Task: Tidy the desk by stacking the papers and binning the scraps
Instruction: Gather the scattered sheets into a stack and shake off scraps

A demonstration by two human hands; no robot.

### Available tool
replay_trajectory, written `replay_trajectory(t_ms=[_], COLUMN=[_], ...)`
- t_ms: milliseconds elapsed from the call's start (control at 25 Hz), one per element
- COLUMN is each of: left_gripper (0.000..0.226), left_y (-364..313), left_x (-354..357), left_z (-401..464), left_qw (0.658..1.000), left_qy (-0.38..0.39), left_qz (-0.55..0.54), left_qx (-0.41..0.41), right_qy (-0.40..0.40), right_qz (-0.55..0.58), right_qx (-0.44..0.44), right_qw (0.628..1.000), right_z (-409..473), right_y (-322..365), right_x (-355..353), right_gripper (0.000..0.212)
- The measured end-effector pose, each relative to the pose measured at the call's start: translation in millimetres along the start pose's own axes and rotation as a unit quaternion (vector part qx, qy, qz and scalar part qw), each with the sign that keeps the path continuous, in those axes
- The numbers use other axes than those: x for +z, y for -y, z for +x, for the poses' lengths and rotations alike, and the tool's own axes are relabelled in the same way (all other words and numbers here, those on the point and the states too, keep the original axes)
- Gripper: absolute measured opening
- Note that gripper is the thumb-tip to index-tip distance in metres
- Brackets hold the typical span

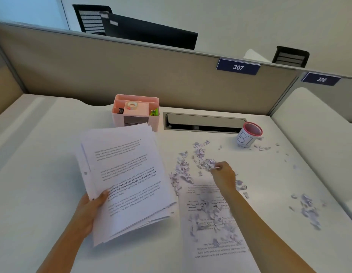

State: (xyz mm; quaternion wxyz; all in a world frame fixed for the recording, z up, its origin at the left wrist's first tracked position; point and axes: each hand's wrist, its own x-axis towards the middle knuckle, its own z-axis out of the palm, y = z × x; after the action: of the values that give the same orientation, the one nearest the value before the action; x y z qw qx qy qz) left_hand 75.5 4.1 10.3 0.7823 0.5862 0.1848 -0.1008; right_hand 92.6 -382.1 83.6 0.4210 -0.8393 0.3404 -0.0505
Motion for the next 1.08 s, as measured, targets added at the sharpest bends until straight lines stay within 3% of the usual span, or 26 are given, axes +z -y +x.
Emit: replay_trajectory(t_ms=[80,160,280,440,640,840,960,1080], left_gripper=[0.017,0.020,0.032,0.028,0.024,0.028,0.029,0.033], left_y=[2.6,2.5,3.1,2.5,2.6,3.0,2.4,2.3], left_x=[-3.5,-3.1,-1.5,-2.0,-1.7,-1.8,-2.2,-2.1], left_z=[0.0,1.9,2.6,1.5,-0.6,-0.6,-0.8,-1.9], left_qw=[1.000,1.000,1.000,1.000,1.000,1.000,1.000,1.000], left_qy=[-0.005,-0.007,0.000,0.005,0.010,0.011,0.014,0.014], left_qz=[-0.006,-0.002,-0.003,-0.002,0.001,-0.001,-0.006,-0.006], left_qx=[0.002,0.002,-0.002,0.000,0.002,-0.004,0.000,0.003], right_qy=[-0.035,0.009,0.033,0.049,0.072,0.094,0.058,0.001], right_qz=[-0.109,-0.211,-0.312,-0.249,-0.180,-0.196,-0.204,-0.240], right_qx=[0.053,0.127,0.130,0.100,0.074,-0.041,-0.133,-0.214], right_qw=[0.992,0.969,0.941,0.962,0.978,0.975,0.968,0.947], right_z=[0.3,-5.1,-14.2,-12.3,-10.1,-1.2,5.0,7.9], right_y=[-30.0,-48.8,-60.0,-52.9,-38.6,-10.2,26.4,63.7], right_x=[-17.3,-25.1,-23.7,-13.9,-2.5,-15.7,-40.7,-66.1], right_gripper=[0.040,0.056,0.063,0.044,0.041,0.044,0.014,0.014])
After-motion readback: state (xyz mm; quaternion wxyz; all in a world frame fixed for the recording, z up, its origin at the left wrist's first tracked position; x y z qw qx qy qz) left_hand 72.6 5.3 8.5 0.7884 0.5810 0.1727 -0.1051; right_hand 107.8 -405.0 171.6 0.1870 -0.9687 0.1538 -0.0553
